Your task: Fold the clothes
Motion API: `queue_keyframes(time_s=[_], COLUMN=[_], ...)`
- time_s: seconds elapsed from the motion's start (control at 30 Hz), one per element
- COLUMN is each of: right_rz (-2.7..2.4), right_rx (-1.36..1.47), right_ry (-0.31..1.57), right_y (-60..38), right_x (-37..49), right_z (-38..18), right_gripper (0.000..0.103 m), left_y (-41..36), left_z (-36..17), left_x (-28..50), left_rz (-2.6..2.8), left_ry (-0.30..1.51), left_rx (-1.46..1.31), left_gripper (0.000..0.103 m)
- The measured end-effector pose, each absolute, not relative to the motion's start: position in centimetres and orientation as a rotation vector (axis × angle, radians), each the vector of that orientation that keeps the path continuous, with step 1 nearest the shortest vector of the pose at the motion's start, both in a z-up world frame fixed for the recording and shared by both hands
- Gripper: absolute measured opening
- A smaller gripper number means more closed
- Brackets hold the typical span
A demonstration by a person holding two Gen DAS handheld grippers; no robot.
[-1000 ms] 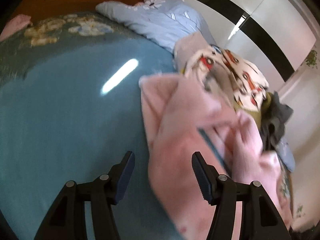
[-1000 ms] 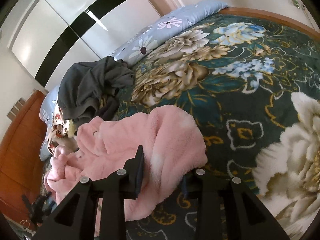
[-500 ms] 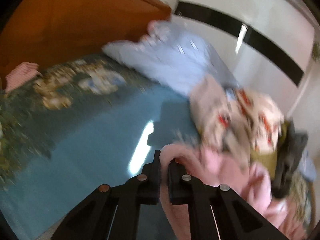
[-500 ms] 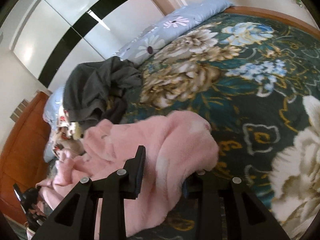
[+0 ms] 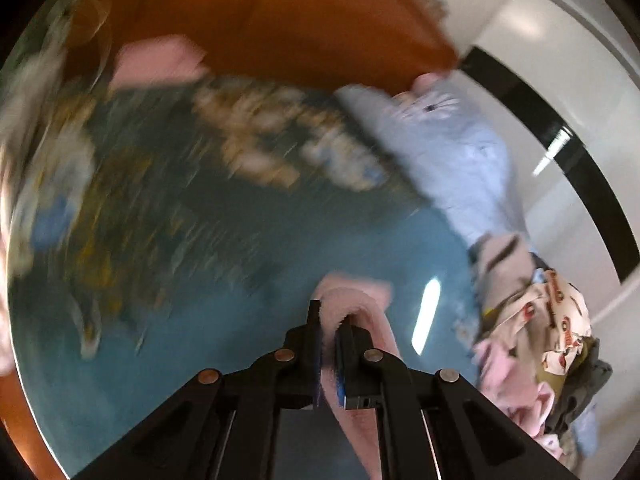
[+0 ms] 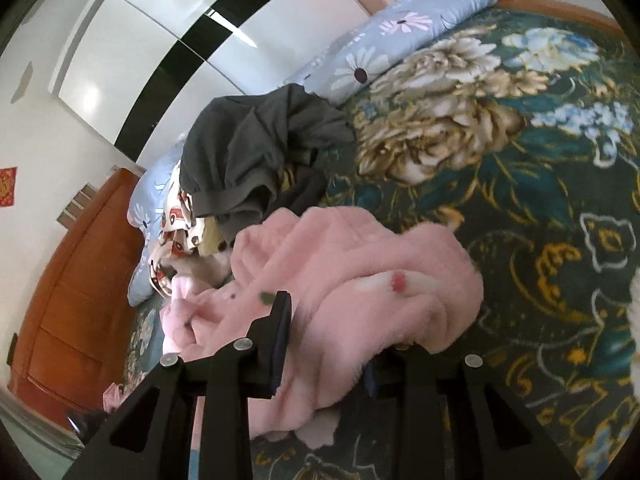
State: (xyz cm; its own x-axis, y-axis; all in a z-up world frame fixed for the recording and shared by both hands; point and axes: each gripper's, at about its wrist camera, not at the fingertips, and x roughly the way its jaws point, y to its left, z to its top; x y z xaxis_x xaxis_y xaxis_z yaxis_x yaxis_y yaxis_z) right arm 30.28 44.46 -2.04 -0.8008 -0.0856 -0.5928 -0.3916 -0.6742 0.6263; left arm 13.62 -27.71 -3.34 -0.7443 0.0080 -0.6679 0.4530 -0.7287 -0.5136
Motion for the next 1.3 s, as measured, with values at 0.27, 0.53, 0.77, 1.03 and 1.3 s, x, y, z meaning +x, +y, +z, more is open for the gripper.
queue_keyframes(time_s=[0.27,0.53,0.77,1.03,1.3], right_rz=[2.593,2.549,2.517,2.487,2.474], right_rx=[-0.880,-0.928,-0.949,-0.982,-1.010], right_ry=[1.154,1.199,1.207,1.159,1.116], right_y=[43.7,44.2,45.1,44.6,42.9], right_x=[30.2,28.8,28.6,27.1,25.5], right_z=[-1.2,-3.0,-3.8,-4.5,-4.6], right_gripper=[0.032,0.032,0.032,0.032,0.037], left_y=[-28.9,-26.4,-23.7,-25.0,-30.0], left_z=[3.8,3.0,-3.9,-3.6,-3.7], left_x=[18.3,9.1,2.1,4.9,14.9], left_rz=[-2.592,-2.521,-2.500,-2.613,-2.480], left_ry=[1.139,0.930,0.818,0.904,0.880], left_rx=[0.835,1.032,1.165,1.212,0.971], left_gripper=[0.005,0.006,0.007,0.043,0.063])
